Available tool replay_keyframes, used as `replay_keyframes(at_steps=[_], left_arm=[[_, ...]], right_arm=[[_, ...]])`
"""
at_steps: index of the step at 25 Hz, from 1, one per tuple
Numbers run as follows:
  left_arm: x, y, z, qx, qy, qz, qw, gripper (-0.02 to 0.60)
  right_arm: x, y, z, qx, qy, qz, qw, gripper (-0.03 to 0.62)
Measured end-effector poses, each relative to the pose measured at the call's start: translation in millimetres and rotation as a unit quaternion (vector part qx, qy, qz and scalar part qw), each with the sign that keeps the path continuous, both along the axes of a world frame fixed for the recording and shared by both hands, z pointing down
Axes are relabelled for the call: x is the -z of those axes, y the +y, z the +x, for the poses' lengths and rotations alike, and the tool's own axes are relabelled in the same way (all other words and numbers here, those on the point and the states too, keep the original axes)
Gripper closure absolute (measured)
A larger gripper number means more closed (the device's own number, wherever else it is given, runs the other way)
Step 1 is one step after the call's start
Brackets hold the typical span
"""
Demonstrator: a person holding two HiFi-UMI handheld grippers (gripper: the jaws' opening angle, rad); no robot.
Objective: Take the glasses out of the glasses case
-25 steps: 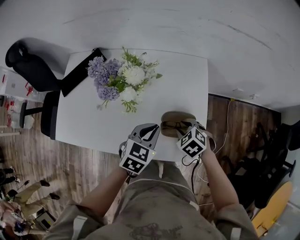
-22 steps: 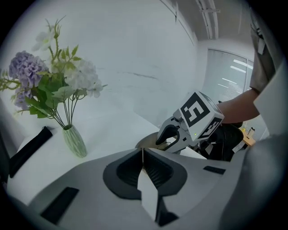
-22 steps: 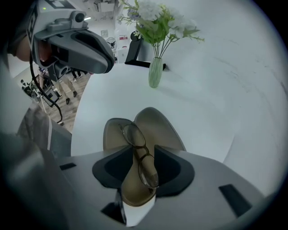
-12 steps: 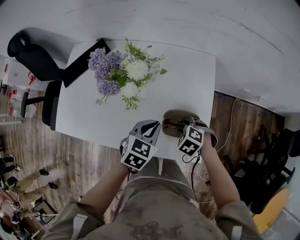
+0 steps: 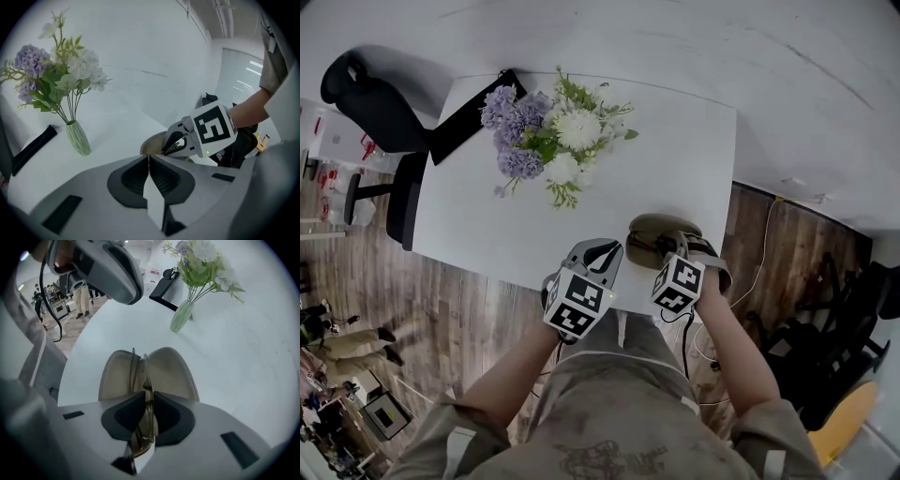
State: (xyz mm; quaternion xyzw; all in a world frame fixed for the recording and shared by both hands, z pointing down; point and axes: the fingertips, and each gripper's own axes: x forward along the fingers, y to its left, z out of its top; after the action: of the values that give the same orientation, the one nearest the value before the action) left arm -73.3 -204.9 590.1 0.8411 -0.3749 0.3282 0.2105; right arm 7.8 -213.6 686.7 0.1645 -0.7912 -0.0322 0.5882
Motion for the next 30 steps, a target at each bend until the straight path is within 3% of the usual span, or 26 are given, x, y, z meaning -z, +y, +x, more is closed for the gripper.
replay_keyframes(at_steps=[6, 10, 15, 20, 30], left_arm=[[9, 5, -3, 0.006, -0.002, 0.011, 0.9999, 0.557], [28, 1, -4, 0.011, 0.003, 0.035, 0.9993, 0.557], [66, -11, -3, 0.017, 0.017, 0.076, 0.9968, 0.558], [119, -25, 4, 0.017, 0.029, 0.134, 0.9905, 0.557], [224, -27, 28, -0.003, 0.058, 0.237, 0.9698, 0.558]], right_arm=[[34, 1, 3, -0.063, -0.061, -0.015, 0.996, 0.525], [74, -5, 6, -0.126, -0.136, -0.027, 0.982, 0.525], [143, -21, 15, -0.190, -0.244, -0.013, 0.951, 0.525], [222, -33, 34, -0.212, -0.325, 0.050, 0.920, 0.525], [350, -14, 70, -0.233, -0.472, 0.128, 0.841, 0.525]])
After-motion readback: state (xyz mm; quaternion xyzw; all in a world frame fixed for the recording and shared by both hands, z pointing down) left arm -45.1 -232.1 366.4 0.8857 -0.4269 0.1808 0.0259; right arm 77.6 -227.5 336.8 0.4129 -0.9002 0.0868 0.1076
